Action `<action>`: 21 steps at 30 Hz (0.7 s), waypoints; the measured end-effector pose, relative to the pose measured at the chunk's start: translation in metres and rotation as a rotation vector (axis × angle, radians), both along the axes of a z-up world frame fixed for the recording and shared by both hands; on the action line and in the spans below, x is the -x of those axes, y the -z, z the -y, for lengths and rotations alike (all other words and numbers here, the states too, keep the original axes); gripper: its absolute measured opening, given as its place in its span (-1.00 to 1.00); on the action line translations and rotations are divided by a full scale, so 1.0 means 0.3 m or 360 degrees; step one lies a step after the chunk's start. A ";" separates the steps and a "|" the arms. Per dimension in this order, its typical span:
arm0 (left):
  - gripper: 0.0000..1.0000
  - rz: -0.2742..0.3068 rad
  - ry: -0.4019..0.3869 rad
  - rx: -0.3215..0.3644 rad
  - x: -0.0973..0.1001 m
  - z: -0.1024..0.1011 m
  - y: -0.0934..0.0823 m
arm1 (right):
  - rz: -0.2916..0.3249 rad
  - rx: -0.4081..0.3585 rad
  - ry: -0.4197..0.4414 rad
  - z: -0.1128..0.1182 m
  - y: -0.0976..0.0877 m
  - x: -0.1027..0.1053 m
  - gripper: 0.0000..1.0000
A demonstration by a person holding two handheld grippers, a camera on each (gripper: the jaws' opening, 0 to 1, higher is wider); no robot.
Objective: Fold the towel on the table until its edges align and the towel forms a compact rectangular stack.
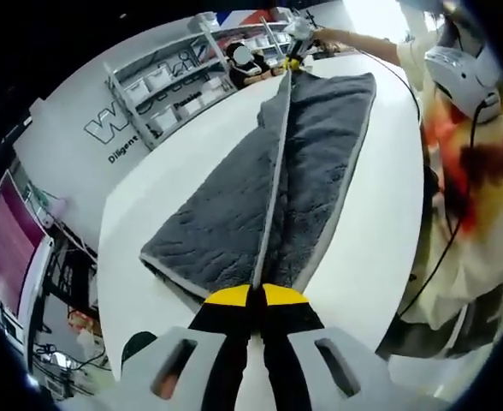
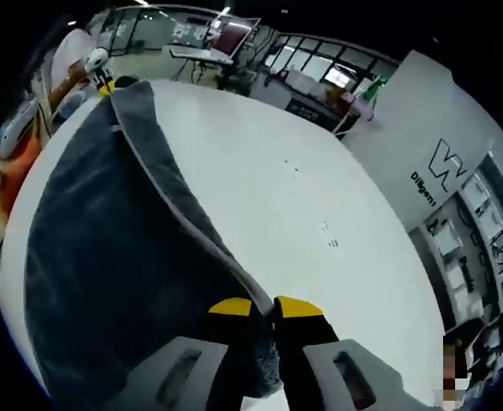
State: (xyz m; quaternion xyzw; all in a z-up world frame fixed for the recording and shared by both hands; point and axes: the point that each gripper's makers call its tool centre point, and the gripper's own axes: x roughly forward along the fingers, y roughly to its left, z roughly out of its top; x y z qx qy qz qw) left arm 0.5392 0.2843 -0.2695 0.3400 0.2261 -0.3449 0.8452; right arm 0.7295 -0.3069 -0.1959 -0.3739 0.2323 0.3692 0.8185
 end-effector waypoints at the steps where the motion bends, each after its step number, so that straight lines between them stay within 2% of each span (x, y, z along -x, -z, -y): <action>1: -0.96 0.0009 0.0000 -0.0002 0.001 -0.002 0.000 | 0.0014 0.0001 -0.0001 0.001 -0.001 0.012 -0.91; 5: -0.96 0.0039 -0.0016 0.0059 -0.001 -0.010 -0.002 | 0.0053 0.0073 -0.0022 0.017 0.010 0.107 -0.90; 9: -0.96 0.0051 -0.0043 0.0090 -0.009 -0.005 -0.005 | 0.0101 0.0056 -0.0027 0.035 -0.006 0.197 -0.90; 11: -0.96 0.0091 -0.0063 0.0022 -0.011 -0.018 -0.016 | 0.0121 0.0048 -0.0016 0.049 -0.018 0.236 -0.90; 15: -0.96 0.0114 -0.0074 -0.0020 -0.015 -0.026 -0.028 | 0.0162 -0.0015 -0.0037 0.040 -0.043 0.332 -0.91; 21: -0.96 0.0170 -0.0086 -0.0061 -0.013 -0.048 -0.075 | 0.0140 0.0040 -0.0058 0.046 -0.005 0.476 -0.91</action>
